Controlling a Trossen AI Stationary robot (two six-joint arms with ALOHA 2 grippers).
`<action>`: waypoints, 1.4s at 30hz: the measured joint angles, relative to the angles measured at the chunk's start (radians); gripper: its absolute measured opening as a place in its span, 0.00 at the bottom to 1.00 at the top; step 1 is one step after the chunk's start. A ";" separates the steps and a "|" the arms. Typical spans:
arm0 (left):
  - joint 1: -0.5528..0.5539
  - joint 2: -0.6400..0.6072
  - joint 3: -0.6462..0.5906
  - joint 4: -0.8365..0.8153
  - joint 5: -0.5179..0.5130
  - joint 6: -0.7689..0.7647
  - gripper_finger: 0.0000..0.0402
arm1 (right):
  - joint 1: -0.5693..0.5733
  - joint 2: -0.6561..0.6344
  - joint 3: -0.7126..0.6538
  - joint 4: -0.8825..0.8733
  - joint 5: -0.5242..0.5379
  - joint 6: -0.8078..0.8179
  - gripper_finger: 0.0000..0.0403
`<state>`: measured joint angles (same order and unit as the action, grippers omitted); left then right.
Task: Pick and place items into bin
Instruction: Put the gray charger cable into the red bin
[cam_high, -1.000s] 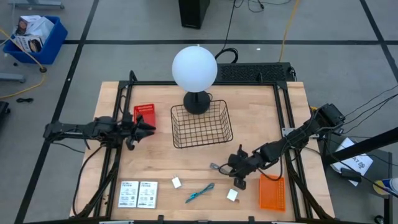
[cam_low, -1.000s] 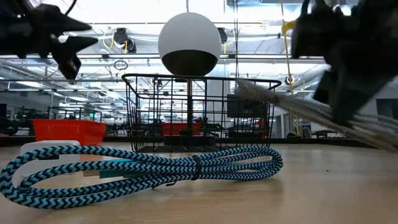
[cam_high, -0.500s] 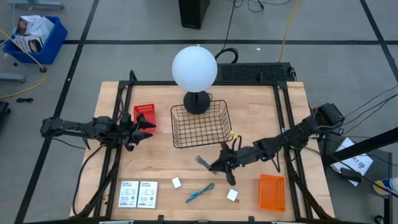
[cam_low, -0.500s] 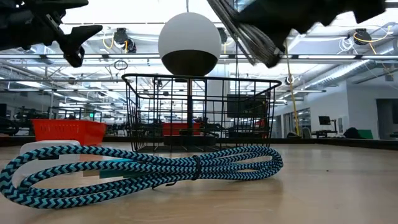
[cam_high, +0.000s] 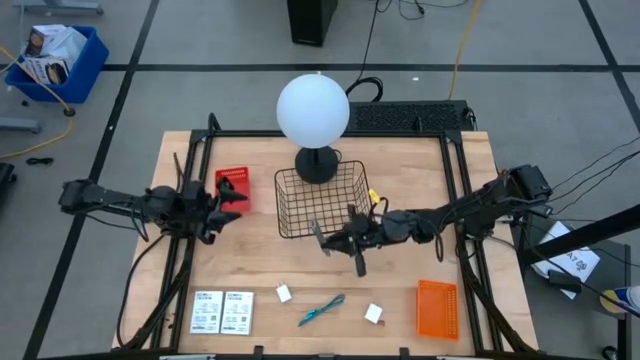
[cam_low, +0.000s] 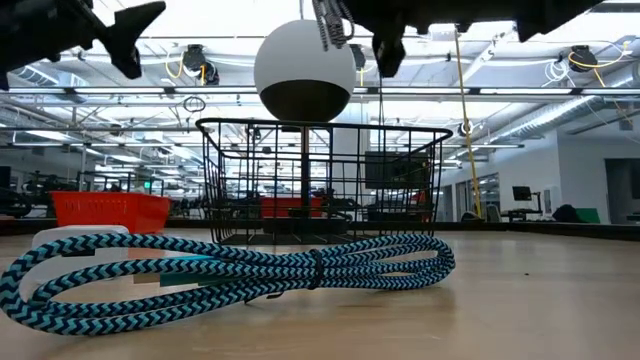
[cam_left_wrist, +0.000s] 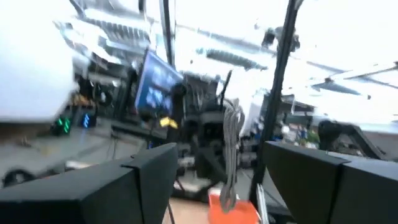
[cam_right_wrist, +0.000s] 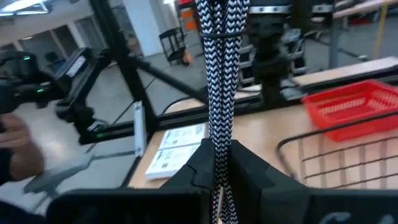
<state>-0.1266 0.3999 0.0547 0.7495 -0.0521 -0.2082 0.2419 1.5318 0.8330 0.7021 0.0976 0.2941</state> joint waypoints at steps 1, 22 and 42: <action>0.001 0.006 0.000 0.019 -0.011 0.013 0.62 | -0.010 0.000 0.013 -0.004 -0.019 -0.007 0.04; 0.002 0.046 0.000 0.086 -0.054 0.065 0.62 | -0.172 0.319 0.420 -0.163 -0.205 -0.048 0.04; 0.001 0.204 0.054 0.094 -0.097 0.041 0.62 | -0.243 0.420 0.568 -0.194 -0.256 -0.048 0.04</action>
<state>-0.1261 0.6036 0.1085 0.8431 -0.1492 -0.1675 -0.0012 1.9514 1.4006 0.5080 -0.1585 0.2461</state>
